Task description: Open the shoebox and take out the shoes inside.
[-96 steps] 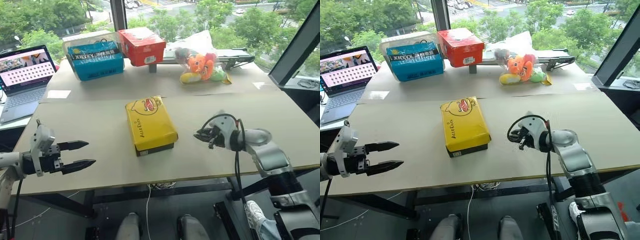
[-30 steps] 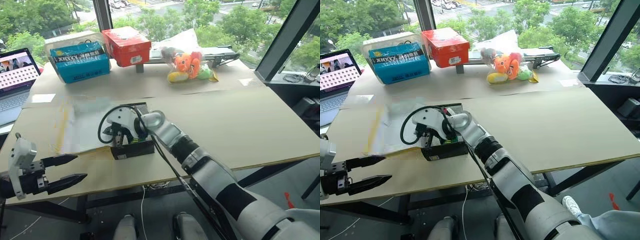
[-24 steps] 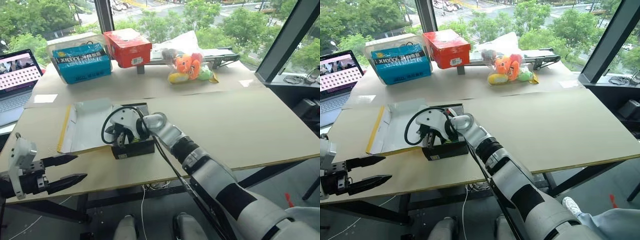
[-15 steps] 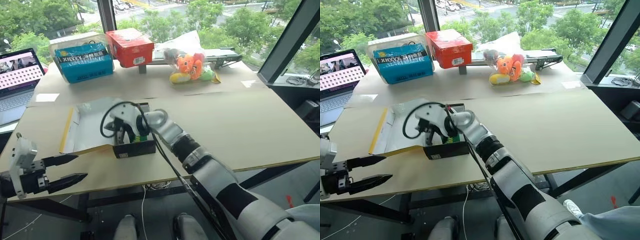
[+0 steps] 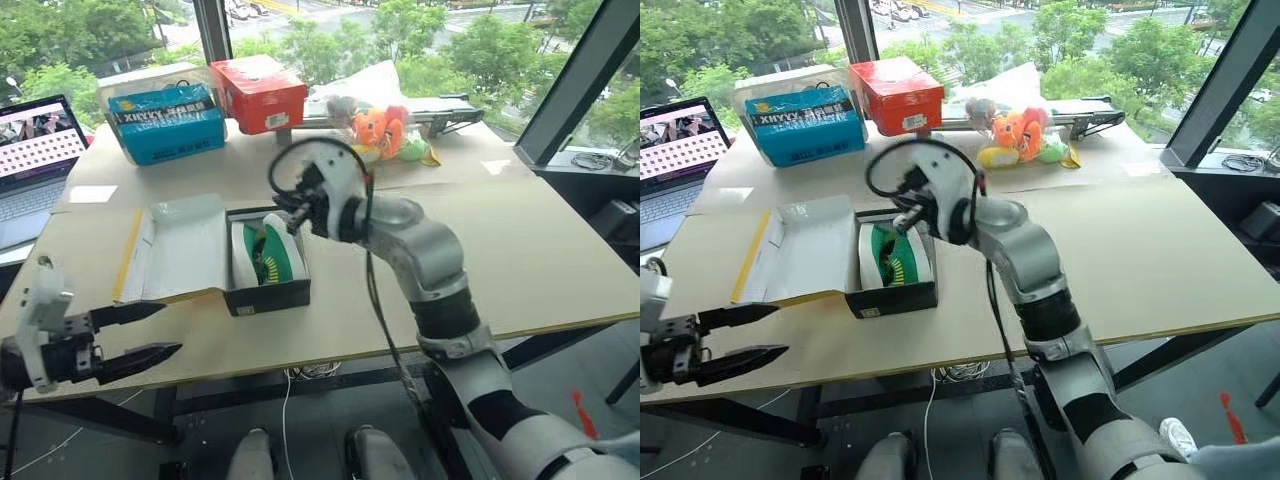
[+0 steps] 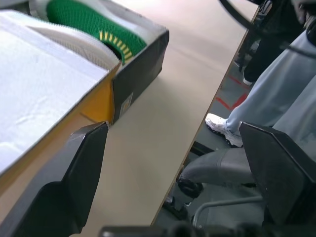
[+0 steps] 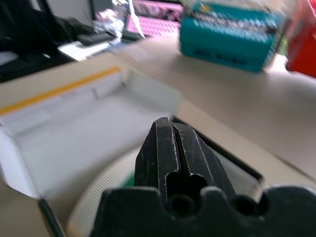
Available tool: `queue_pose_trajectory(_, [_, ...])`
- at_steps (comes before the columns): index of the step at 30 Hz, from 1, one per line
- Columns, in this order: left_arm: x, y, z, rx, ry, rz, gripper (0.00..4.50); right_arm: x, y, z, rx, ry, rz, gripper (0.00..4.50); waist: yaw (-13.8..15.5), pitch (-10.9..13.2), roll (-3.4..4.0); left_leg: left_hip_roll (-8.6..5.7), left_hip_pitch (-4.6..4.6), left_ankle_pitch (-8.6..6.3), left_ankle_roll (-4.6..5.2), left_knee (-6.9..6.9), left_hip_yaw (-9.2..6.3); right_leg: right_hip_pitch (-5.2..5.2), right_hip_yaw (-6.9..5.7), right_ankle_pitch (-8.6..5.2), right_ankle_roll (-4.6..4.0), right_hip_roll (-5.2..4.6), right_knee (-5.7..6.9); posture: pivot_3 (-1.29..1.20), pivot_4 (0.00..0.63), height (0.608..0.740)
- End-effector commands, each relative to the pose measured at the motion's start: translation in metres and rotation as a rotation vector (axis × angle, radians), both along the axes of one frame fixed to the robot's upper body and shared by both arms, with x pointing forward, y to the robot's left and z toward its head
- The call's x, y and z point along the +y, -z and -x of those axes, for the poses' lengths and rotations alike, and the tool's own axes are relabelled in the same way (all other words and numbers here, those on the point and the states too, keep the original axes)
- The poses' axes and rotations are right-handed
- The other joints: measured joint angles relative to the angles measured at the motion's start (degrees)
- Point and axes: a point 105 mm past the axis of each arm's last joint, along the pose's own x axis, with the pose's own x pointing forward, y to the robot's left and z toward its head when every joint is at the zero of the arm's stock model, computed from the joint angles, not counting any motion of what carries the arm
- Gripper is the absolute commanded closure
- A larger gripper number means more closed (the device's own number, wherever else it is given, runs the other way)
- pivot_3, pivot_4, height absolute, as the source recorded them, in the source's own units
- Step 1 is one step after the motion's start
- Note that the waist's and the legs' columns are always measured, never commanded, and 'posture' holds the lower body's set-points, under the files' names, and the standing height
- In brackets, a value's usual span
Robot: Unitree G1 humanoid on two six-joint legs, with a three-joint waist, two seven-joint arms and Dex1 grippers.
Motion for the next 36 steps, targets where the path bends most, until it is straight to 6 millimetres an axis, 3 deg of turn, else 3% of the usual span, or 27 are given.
queue_pose_trajectory(1, [-0.003,-0.025,-0.002,-0.085,0.008,0.013,0.0,0.002,-0.007,-0.002,-0.059,0.043,0.029,4.46,-0.3,0.0,0.02,0.01,0.0,0.05,0.07,0.01,-0.01,-0.02,0.06,0.02,0.04,0.06,0.01,0.0,0.15,0.732])
queue_pose_trajectory(3, [-0.002,-0.029,-0.009,-0.11,-0.007,0.018,0.0,0.001,0.0,-0.009,-0.058,0.064,0.055,4.46,-0.3,0.0,0.01,0.03,0.02,0.23,0.38,0.0,-0.01,-0.02,0.1,0.13,0.25,0.12,0.02,0.0,0.15,0.732])
queue_pose_trajectory(6, [-0.001,-0.024,-0.019,-0.115,-0.03,0.008,0.0,0.004,0.004,-0.014,-0.046,0.067,0.046,3.79,-0.3,0.0,0.01,0.05,0.05,0.23,0.38,-0.01,-0.02,0.0,0.1,0.12,0.24,0.14,0.03,0.0,0.15,0.732])
queue_pose_trajectory(17, [-0.01,-0.01,-0.028,-0.104,-0.017,0.019,0.0,0.025,-0.004,-0.017,-0.083,0.007,0.102,0.06,-0.3,0.0,0.01,0.07,0.05,0.21,0.34,-0.01,-0.02,0.01,0.11,0.07,0.15,0.15,0.02,0.0,0.15,0.732])
queue_pose_trajectory(24, [-0.013,-0.003,-0.028,-0.09,-0.005,0.023,0.0,0.041,0.01,-0.036,-0.052,-0.018,0.15,0.06,-0.2,0.0,0.0,0.07,0.05,0.21,0.34,-0.01,-0.02,0.02,0.11,0.08,0.16,0.15,0.02,0.0,0.15,0.732])
queue_pose_trajectory(32, [-0.013,-0.001,-0.025,-0.09,-0.009,0.017,0.0,0.032,0.055,-0.055,0.047,0.012,0.231,0.06,-0.2,0.0,0.0,0.06,0.05,0.21,0.34,0.0,-0.02,0.05,0.12,0.09,0.17,0.15,0.02,0.0,0.15,0.732])
queue_pose_trajectory(36, [-0.013,-0.001,-0.024,-0.093,-0.016,0.017,0.0,0.029,0.066,-0.057,0.072,0.013,0.25,0.06,-0.2,0.0,-0.01,0.06,0.22,0.19,0.31,-0.02,-0.02,0.17,0.13,0.04,0.09,0.15,0.02,0.0,0.15,0.732])
